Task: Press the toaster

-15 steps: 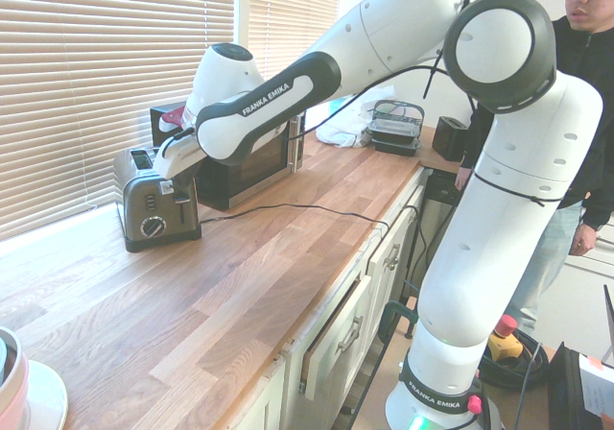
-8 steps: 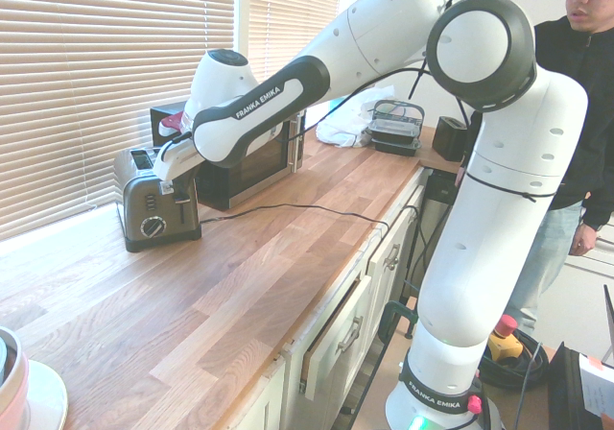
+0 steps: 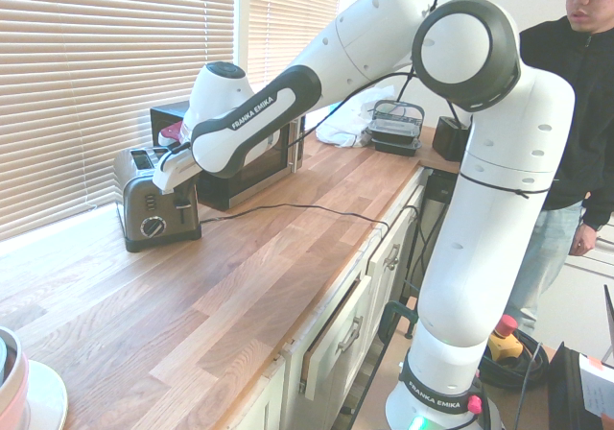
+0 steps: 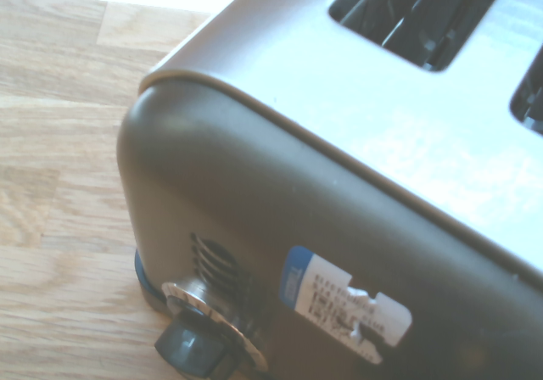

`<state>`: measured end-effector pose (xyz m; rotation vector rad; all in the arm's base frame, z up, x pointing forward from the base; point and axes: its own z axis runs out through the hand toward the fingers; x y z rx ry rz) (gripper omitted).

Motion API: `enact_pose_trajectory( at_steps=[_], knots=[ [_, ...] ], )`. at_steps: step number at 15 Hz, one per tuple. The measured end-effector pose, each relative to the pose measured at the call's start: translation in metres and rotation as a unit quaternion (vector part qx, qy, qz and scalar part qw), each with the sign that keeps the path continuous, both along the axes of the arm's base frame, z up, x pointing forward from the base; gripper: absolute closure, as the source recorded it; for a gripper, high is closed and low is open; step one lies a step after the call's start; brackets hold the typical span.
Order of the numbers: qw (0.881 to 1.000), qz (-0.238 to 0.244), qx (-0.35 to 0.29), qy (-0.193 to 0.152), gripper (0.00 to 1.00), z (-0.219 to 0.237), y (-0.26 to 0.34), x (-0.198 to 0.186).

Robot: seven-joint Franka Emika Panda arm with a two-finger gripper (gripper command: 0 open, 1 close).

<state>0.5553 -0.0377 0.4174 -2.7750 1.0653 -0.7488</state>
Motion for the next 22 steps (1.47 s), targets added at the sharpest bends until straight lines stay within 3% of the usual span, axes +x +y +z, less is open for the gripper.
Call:
enact_pose_trajectory(
  at_steps=[10,22],
  knots=[
    [1.0,-0.009,0.009,0.005,1.0,-0.042,-0.01,0.002],
    [1.0,-0.008,0.01,0.003,1.0,-0.043,-0.01,0.002]
  ],
)
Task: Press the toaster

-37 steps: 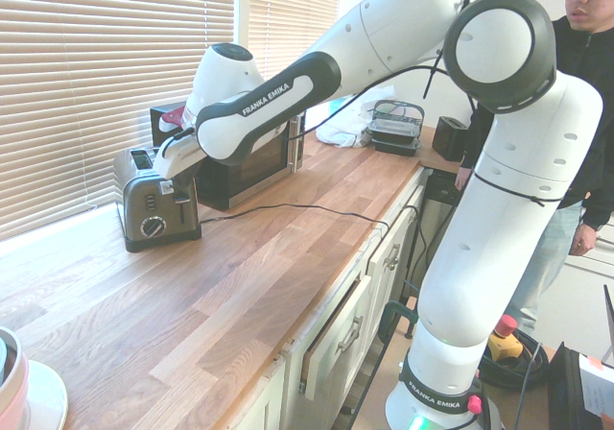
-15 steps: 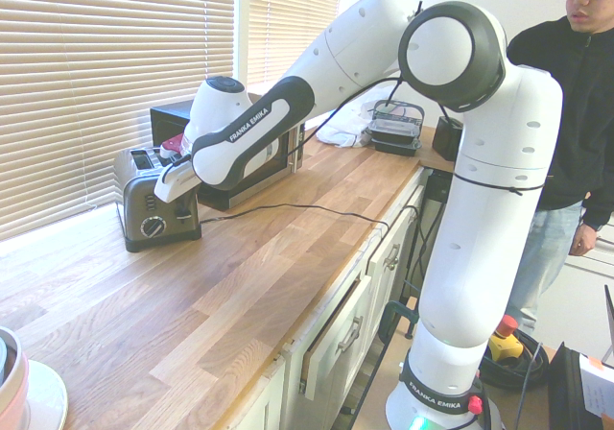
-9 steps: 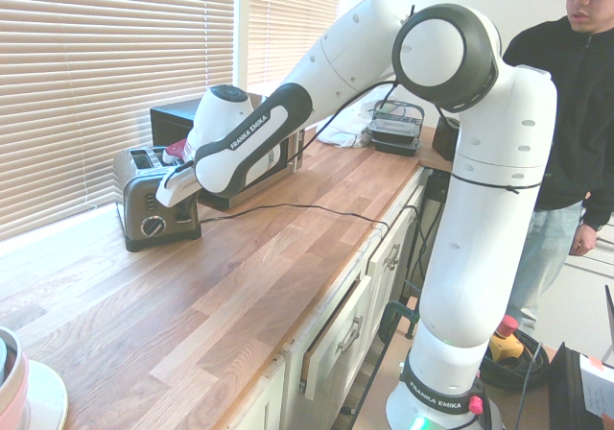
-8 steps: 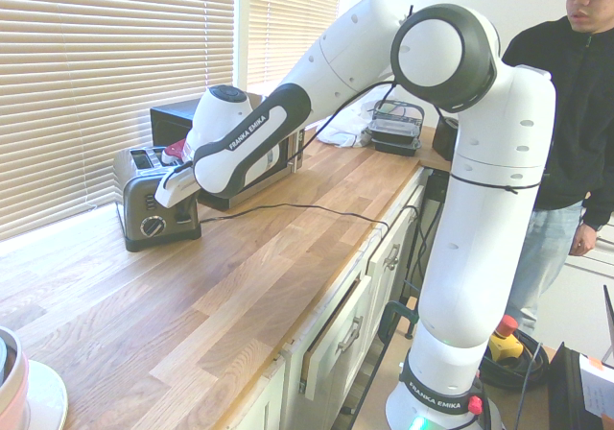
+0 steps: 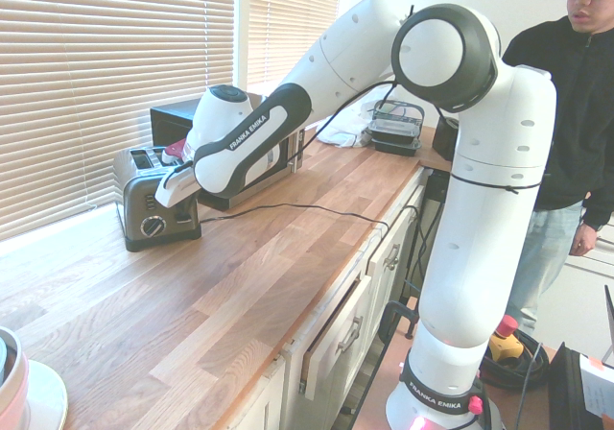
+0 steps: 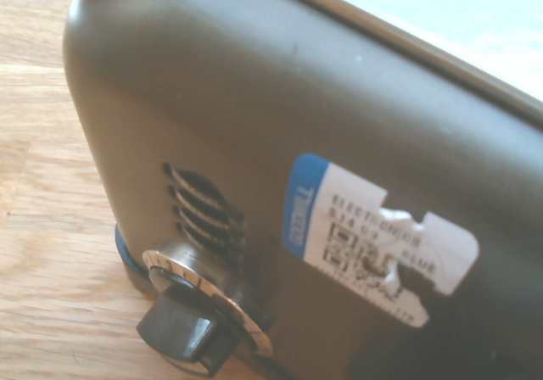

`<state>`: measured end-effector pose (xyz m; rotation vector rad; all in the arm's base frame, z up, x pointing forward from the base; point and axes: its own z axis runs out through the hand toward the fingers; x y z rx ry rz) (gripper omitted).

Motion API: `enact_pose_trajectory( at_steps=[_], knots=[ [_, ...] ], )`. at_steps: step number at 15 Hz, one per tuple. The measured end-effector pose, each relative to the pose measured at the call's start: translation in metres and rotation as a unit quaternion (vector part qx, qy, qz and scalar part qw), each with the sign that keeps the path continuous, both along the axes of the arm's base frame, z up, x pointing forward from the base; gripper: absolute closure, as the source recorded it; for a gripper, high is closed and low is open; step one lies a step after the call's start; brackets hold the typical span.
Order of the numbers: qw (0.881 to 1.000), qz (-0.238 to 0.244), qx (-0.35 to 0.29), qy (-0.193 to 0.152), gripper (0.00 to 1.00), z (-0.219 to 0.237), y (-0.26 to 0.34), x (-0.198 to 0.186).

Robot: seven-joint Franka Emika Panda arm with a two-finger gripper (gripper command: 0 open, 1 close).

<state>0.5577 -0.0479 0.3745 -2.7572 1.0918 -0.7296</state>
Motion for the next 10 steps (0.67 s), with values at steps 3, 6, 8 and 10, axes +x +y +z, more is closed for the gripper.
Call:
enact_pose_trajectory(
  at_steps=[3,6,8,10],
  knots=[
    [1.0,0.005,0.0,-0.01,1.0,0.008,0.005,0.001],
    [1.0,0.014,-0.006,-0.013,1.0,0.013,0.01,-0.002],
    [0.998,0.04,-0.021,-0.054,1.0,0.025,0.031,-0.027],
    [0.996,0.052,-0.024,-0.074,1.0,0.044,0.052,-0.063]
  ],
)
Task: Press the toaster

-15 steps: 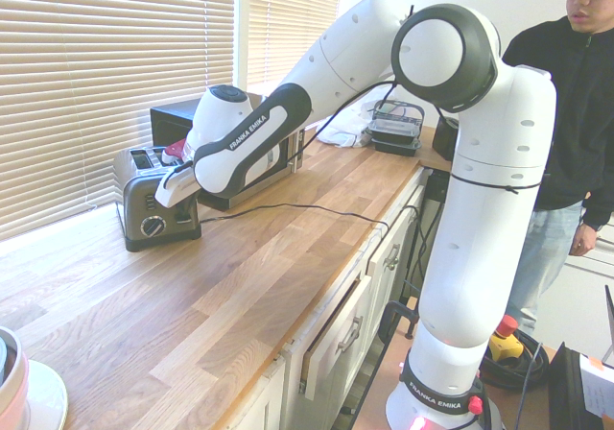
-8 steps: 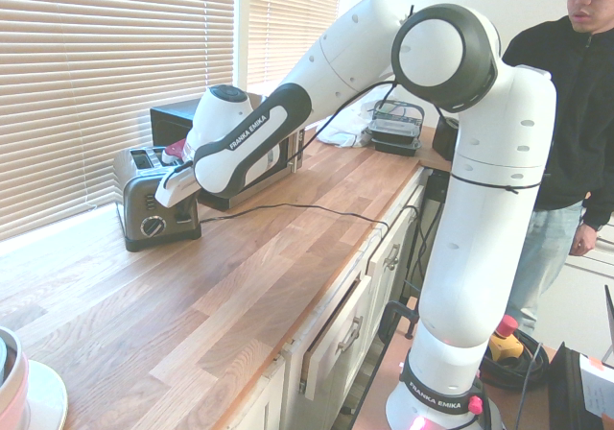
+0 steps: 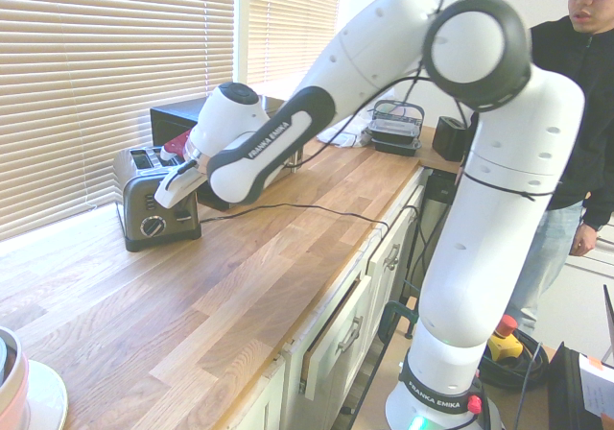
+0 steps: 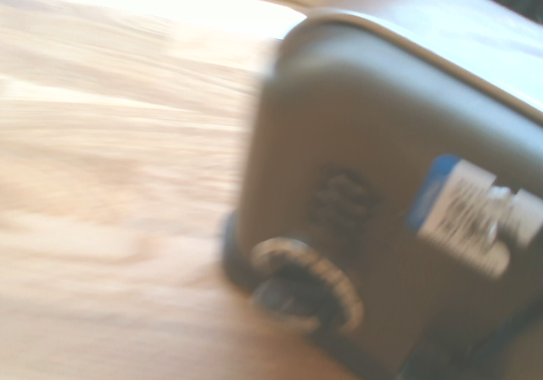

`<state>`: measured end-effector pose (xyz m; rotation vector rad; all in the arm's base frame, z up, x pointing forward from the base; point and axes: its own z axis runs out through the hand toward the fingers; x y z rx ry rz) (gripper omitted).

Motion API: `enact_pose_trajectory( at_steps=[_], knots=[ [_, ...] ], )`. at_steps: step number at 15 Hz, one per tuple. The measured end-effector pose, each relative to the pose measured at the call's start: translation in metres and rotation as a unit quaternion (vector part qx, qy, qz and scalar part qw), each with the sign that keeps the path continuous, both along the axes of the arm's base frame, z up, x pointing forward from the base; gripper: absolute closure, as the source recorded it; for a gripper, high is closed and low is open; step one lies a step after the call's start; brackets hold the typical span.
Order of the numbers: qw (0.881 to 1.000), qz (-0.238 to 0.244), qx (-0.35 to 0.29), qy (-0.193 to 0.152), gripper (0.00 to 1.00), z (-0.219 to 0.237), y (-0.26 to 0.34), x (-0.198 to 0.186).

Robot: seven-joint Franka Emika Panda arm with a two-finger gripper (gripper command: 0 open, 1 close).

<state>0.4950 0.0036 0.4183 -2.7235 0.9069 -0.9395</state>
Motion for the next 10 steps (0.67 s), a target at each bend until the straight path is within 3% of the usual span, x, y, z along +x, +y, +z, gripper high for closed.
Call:
enact_pose_trajectory(
  at_steps=[2,5,10],
  knots=[
    [1.0,0.002,-0.003,-0.017,1.0,0.022,0.01,-0.029],
    [1.0,-0.005,0.002,-0.014,1.0,0.046,0.018,-0.074],
    [0.998,-0.037,-0.001,0.042,1.0,0.044,0.022,-0.112]
  ],
)
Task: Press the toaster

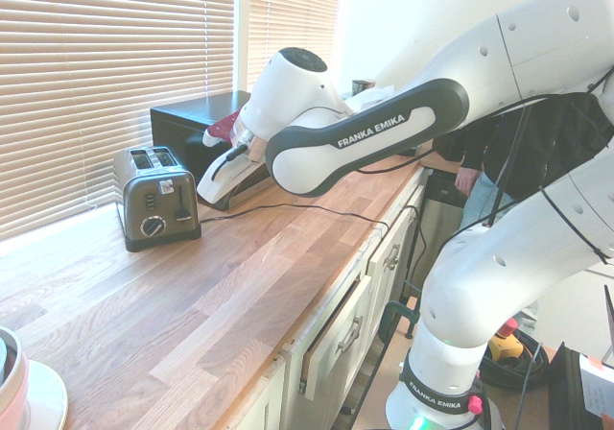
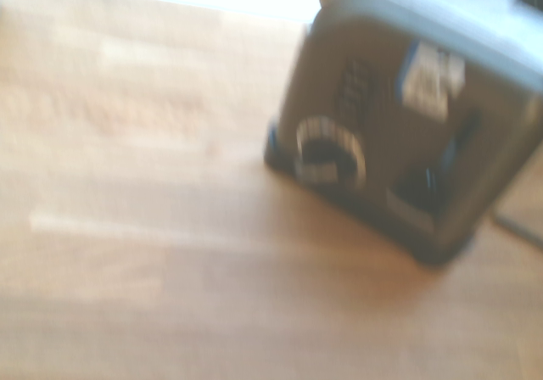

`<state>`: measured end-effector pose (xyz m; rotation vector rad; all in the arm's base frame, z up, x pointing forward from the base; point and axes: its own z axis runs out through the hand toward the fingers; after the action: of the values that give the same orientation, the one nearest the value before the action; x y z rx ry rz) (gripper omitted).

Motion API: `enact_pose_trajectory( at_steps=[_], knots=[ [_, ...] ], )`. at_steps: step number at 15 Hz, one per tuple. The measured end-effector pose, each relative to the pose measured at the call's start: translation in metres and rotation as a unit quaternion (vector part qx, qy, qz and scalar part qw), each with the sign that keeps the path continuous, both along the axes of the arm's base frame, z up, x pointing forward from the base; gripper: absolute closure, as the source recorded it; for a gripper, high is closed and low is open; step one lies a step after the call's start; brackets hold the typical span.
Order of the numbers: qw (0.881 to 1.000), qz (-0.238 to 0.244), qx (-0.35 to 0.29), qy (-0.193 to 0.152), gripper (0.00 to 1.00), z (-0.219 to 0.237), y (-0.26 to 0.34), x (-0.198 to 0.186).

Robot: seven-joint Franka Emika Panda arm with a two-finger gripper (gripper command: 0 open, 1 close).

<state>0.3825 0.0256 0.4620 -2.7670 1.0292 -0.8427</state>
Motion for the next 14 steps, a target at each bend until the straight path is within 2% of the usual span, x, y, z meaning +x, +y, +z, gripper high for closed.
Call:
enact_pose_trajectory(
  at_steps=[3,7,8,14],
  knots=[
    [0.999,-0.015,-0.004,0.047,1.0,-0.017,-0.006,0.009],
    [0.99,-0.029,-0.002,0.136,1.0,-0.032,-0.007,0.04],
    [0.988,-0.031,-0.001,0.151,0.0,-0.036,-0.007,0.045],
    [0.977,-0.041,-0.002,0.209,0.0,-0.056,-0.011,0.043]
  ],
)
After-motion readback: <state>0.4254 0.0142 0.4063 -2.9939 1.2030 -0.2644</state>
